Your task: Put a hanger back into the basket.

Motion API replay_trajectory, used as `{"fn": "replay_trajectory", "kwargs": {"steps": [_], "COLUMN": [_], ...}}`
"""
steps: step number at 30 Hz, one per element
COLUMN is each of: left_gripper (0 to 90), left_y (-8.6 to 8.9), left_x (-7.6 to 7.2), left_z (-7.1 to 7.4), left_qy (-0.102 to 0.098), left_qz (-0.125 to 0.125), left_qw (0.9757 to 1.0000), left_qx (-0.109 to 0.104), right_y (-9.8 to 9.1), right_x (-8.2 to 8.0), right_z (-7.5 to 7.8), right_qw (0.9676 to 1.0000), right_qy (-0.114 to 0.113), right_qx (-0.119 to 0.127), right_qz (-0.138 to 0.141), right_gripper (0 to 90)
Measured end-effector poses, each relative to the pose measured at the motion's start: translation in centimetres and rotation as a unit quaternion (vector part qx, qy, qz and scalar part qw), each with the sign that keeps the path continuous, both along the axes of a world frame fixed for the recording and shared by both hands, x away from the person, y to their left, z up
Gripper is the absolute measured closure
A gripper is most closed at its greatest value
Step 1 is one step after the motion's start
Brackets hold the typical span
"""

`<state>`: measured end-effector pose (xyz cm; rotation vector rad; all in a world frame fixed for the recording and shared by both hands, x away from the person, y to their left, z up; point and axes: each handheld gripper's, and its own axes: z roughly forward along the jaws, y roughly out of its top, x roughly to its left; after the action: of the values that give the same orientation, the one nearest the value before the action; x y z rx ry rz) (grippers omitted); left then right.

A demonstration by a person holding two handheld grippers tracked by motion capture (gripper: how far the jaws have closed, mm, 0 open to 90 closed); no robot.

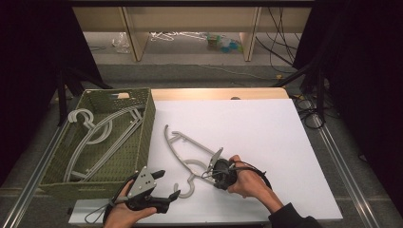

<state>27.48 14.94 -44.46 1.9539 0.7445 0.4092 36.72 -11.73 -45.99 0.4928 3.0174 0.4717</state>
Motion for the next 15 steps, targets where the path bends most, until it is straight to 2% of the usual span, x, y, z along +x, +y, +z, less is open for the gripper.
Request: {"fn": "replay_trajectory", "kwargs": {"steps": [2, 3, 8, 10, 11, 12, 13, 15], "left_gripper": [21.1, 22.9, 24.7, 25.9, 30.2, 34.4, 34.7, 34.8], "left_y": [0.1, 0.0, -0.7, -1.0, -1.2, -1.3, -1.4, -1.6], "left_x": [0.0, 0.0, 0.1, 0.3, 0.4, 0.5, 0.7, 1.0], "left_z": [-0.1, -0.1, -0.1, -0.1, -0.2, -0.3, -0.5, -0.7], "left_qy": [0.003, -0.003, -0.024, -0.042, -0.048, -0.05, -0.046, -0.046], "left_qz": [-0.005, -0.006, -0.022, -0.038, -0.044, -0.048, -0.055, -0.065], "left_qw": [1.0, 0.9998, 0.9983, 0.996, 0.9946, 0.9934, 0.9917, 0.9903], "left_qx": [0.007, 0.018, 0.048, 0.069, 0.081, 0.092, 0.107, 0.114], "right_y": [-0.3, -0.4, -2.0, -2.4, -2.6, -2.8, -2.9, -3.2], "right_x": [-0.3, -0.5, -2.0, -2.5, -2.8, -3.0, -3.2, -3.5], "right_z": [0.3, 0.5, 3.2, 3.5, 3.7, 3.8, 4.0, 4.2], "right_qw": [0.9998, 0.9995, 0.9973, 0.9964, 0.9957, 0.9958, 0.996, 0.9958], "right_qy": [0.001, 0.002, 0.013, 0.018, 0.03, 0.031, 0.027, 0.027], "right_qx": [-0.012, -0.018, 0.003, 0.01, 0.014, 0.017, 0.017, 0.019], "right_qz": [0.015, 0.026, 0.072, 0.082, 0.086, 0.085, 0.084, 0.086], "right_gripper": [81.7, 81.7, 81.6, 81.6, 81.6, 81.5, 81.6, 81.6]}}
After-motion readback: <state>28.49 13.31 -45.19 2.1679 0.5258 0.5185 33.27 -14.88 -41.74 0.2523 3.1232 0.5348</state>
